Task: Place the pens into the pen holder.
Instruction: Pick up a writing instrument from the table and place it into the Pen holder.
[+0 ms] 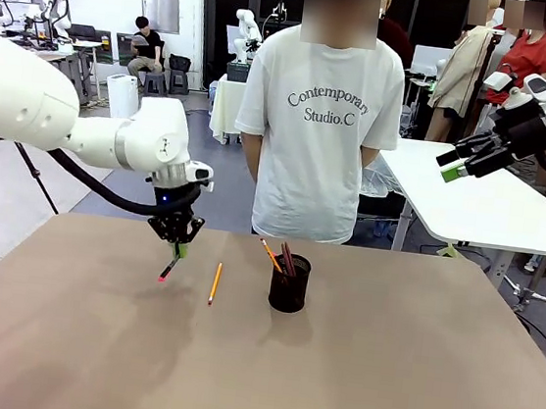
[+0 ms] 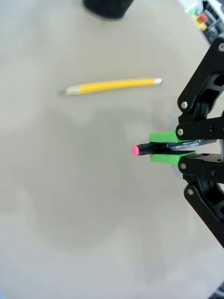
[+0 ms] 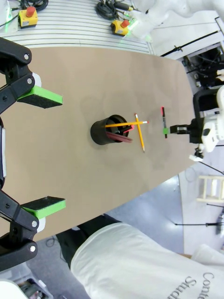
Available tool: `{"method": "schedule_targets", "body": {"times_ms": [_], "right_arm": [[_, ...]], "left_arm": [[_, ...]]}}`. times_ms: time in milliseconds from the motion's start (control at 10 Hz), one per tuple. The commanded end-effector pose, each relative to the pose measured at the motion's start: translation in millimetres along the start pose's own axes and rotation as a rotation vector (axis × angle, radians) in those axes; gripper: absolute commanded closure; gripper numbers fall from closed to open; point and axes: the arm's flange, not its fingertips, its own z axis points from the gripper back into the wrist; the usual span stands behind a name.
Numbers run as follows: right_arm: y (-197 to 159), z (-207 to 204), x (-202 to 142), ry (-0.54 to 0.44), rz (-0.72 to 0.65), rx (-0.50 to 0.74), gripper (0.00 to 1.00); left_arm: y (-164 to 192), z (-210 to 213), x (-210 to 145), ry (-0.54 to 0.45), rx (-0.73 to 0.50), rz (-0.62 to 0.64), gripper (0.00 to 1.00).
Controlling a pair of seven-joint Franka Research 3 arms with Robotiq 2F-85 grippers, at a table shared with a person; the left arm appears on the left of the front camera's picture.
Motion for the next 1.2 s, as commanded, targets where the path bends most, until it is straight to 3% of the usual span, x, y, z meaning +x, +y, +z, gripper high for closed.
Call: {"method": "schedule_targets", "body": {"times_ms": [0,300,600,800,1100], "right_arm": [[1.2,0.1,3.4,-0.002,-0.013,-0.009,0.00],[1.2,0.1,3.4,-0.002,-0.013,-0.009,0.00],[1.2,0.1,3.4,-0.002,-0.013,-0.009,0.00],[1.2,0.1,3.4,-0.002,-0.013,-0.009,0.00],[1.2,0.1,3.4,-0.002,-0.013,-0.009,0.00]], "left_arm": [[3.6,24.3,-26.5,-0.036,-0.139,-0.107,1.00],[-5.5,54.2,-32.9,-0.165,-0.263,-0.202,1.00],[-14.9,64.3,-39.5,-0.351,-0.446,-0.406,1.00],[-21.1,69.5,-50.0,-0.539,-0.611,-0.533,1.00],[-28.7,67.2,-59.7,-0.733,-0.661,-0.642,1.00]]}}
